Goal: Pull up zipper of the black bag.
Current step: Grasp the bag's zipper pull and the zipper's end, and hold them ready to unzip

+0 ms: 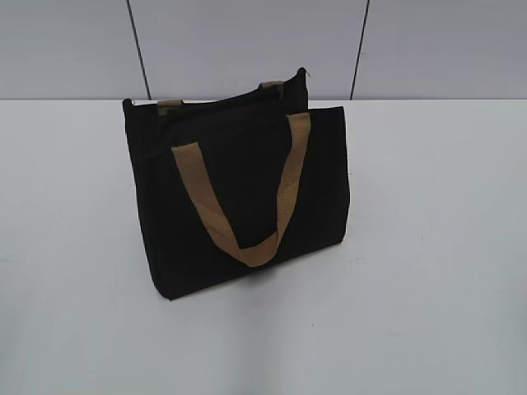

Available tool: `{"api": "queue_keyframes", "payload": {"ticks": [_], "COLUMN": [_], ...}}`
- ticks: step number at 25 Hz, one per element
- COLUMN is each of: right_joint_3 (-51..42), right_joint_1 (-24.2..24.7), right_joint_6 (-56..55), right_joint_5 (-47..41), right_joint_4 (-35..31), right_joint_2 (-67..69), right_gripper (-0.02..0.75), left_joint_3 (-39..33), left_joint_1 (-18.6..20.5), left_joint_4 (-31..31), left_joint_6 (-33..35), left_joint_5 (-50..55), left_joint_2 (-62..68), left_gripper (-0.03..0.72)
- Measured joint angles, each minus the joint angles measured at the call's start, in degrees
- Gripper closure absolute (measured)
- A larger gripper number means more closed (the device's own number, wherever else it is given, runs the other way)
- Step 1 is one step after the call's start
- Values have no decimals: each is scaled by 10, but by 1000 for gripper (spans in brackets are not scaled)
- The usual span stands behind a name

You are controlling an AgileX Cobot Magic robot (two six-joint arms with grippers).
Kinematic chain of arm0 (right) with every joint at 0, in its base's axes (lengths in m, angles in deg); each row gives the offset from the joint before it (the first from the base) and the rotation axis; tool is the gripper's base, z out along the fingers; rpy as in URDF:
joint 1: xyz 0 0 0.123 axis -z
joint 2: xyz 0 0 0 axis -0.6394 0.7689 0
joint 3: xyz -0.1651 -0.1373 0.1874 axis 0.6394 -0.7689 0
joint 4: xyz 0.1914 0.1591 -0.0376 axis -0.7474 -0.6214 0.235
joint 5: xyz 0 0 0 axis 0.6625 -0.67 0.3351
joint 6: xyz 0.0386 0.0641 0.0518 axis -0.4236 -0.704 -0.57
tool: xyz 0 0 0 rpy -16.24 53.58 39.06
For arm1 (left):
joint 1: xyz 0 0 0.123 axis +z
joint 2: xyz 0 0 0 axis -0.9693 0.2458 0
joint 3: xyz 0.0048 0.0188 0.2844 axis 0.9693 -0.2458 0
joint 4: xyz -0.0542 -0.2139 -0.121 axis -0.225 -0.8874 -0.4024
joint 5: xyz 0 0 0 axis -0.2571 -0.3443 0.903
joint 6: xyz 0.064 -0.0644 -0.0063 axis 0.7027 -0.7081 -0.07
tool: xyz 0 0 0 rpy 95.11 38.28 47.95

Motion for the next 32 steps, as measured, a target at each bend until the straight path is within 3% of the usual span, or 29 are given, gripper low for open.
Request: {"api": "queue_keyframes", "payload": {"ticks": [32], "right_joint_3": [0], "right_joint_1": [0], "right_joint_6": [0], "right_joint_5": [0], "right_joint_4": [0], "right_joint_2": [0], "right_gripper": [327], "left_joint_3": [0], "left_joint_1": [0], "left_joint_4": [-1], "left_joint_6": [0], "left_joint_5": [0], "left_joint_2": [0], "left_gripper": [449]}}
